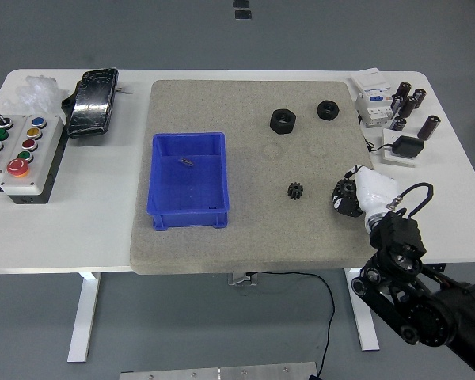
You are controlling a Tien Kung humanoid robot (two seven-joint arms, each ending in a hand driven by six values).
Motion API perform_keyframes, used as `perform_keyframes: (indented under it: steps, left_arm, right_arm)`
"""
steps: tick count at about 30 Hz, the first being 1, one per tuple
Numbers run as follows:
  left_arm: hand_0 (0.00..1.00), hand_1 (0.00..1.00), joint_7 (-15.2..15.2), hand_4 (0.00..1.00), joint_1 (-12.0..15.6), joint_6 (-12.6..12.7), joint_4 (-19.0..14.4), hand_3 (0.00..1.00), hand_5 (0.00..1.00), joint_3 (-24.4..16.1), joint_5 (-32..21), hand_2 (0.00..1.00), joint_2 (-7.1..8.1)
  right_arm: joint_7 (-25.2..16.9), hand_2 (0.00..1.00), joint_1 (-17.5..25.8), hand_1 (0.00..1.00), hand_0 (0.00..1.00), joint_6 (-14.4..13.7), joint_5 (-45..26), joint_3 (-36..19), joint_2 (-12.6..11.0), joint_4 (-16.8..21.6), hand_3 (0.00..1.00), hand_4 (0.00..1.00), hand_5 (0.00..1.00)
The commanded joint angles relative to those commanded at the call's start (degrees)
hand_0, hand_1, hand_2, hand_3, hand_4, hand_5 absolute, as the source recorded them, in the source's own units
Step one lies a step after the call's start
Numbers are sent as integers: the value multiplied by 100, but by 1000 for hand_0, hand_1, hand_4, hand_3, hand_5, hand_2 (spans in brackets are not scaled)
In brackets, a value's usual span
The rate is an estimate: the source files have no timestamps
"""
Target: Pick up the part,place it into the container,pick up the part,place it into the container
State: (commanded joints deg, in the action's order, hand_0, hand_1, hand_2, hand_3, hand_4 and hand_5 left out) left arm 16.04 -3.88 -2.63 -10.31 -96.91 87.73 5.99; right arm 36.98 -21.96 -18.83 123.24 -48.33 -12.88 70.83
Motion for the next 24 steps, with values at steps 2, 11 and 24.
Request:
perform_keyframes:
  steps: [2, 11, 24]
  left_arm:
    - [664, 576, 4, 647, -1, 0, 0, 639, 432, -6, 8, 546, 1]
    - [664, 577, 15, 649, -43, -5, 0, 640, 433, 38, -11, 547, 4]
    - [664, 578, 70, 649, -22, 7, 0, 642, 434, -31, 41, 548, 1]
  right_arm:
    - [0, 342, -110, 385, 230, -99, -43, 131, -7, 70, 496, 7, 2]
    - [-13, 358, -1202, 412, 274, -1079, -784, 1386, 475, 296, 491, 3, 2]
    - [0, 743, -1712, 660, 365, -637, -389, 2150, 730, 89, 711, 427, 175]
